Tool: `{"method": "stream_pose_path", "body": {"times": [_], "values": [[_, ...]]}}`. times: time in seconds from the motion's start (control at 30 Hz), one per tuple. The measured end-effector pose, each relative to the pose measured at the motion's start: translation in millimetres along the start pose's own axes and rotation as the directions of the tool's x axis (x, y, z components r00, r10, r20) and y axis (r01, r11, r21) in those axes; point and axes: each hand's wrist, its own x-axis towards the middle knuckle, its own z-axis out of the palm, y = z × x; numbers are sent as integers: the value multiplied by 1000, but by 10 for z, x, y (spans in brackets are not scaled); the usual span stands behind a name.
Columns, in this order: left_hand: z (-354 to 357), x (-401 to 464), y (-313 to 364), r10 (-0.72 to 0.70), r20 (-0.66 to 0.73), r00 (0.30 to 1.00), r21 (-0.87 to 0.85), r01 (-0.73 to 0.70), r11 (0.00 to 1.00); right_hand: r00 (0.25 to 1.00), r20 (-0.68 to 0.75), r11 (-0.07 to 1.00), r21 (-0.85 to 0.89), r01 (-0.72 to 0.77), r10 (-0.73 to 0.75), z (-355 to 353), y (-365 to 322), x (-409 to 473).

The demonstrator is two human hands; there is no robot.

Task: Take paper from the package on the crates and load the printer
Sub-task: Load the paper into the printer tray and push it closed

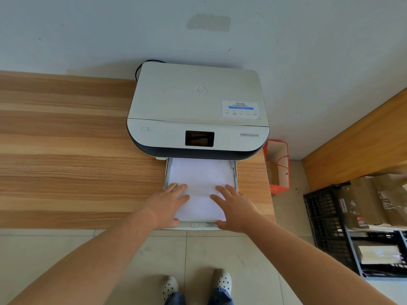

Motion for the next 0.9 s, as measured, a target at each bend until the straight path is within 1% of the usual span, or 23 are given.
{"method": "stream_pose_path", "body": {"times": [0.17, 0.27, 0.4, 0.6, 0.7, 0.9], "values": [[-22, 28, 28, 6, -8, 1000, 65, -6, 998, 1000, 19, 1000, -9, -20, 20, -22, -18, 49], [-26, 53, 17, -3, 28, 1000, 30, 2, 1000, 998, 41, 999, 14, -45, 45, -37, -32, 70], [-11, 26, 1, -5, 35, 999, -25, 6, 1000, 998, 30, 998, 27, -50, 49, -29, -59, 42], [-50, 58, 11, 0, 52, 999, 28, -2, 1000, 996, 60, 998, -10, -67, 67, -54, -58, 147], [-54, 58, 0, -10, 81, 997, -8, 11, 1000, 991, 90, 995, 19, -102, 100, -22, -83, 156], [-60, 79, 7, -25, 91, 996, -45, 29, 999, 989, 92, 992, 42, -119, 115, -11, -104, 122]]}}
